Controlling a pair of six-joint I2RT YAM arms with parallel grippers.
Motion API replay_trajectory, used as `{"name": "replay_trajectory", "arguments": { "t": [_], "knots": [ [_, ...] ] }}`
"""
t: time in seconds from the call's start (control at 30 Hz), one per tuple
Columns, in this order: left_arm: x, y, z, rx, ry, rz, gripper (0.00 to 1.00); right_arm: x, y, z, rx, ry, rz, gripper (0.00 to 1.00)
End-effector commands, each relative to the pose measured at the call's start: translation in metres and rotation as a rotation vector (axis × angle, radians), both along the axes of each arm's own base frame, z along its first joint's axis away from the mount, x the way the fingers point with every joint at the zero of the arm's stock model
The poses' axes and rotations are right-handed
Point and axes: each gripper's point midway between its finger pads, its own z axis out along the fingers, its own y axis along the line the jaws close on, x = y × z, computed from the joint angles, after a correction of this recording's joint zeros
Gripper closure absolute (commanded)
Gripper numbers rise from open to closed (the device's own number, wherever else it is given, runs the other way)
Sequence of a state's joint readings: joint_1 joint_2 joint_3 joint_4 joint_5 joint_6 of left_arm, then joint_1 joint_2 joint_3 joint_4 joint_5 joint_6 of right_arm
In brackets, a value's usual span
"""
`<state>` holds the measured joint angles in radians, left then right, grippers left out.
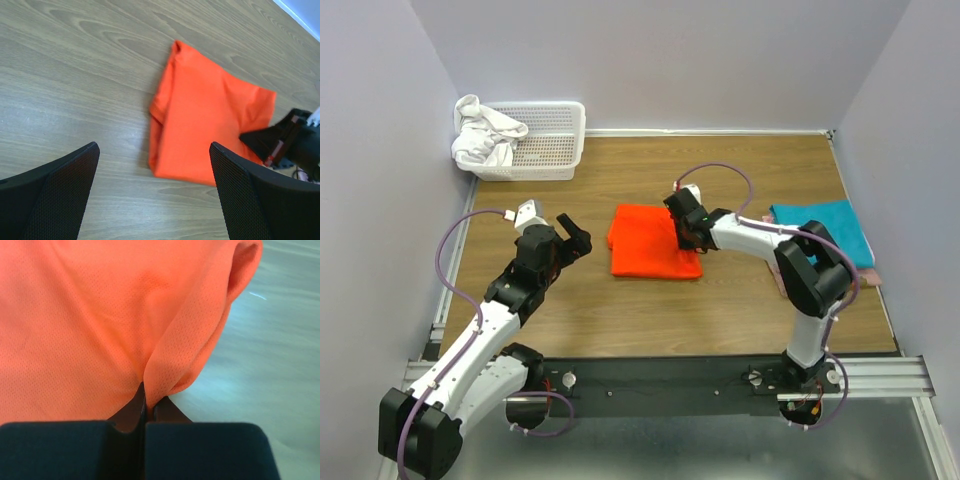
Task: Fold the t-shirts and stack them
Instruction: Neatly place the folded tshirt to the corner
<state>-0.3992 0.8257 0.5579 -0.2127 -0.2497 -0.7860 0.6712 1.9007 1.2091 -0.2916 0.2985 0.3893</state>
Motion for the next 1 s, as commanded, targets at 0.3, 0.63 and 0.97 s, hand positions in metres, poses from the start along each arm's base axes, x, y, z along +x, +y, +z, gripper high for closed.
{"name": "replay_trajectory", "arguments": {
  "t": [0.3, 0.63, 0.97],
  "knots": [
    [0.002, 0.006, 0.006, 0.015, -0.021, 0.021, 0.02, -0.035, -0.167, 0.103, -0.738, -0.17, -0.057, 1.0],
    [0.005, 0.003, 0.008, 0.015, -0.038, 0.005, 0.02, -0.039, -0.229, 0.166, -0.778, -0.215, -0.086, 1.0],
    [0.009, -0.002, -0.001, 0.034, -0.014, -0.022, 0.02, -0.02, -0.274, 0.213, -0.769, -0.238, -0.173, 1.0]
  ]
}}
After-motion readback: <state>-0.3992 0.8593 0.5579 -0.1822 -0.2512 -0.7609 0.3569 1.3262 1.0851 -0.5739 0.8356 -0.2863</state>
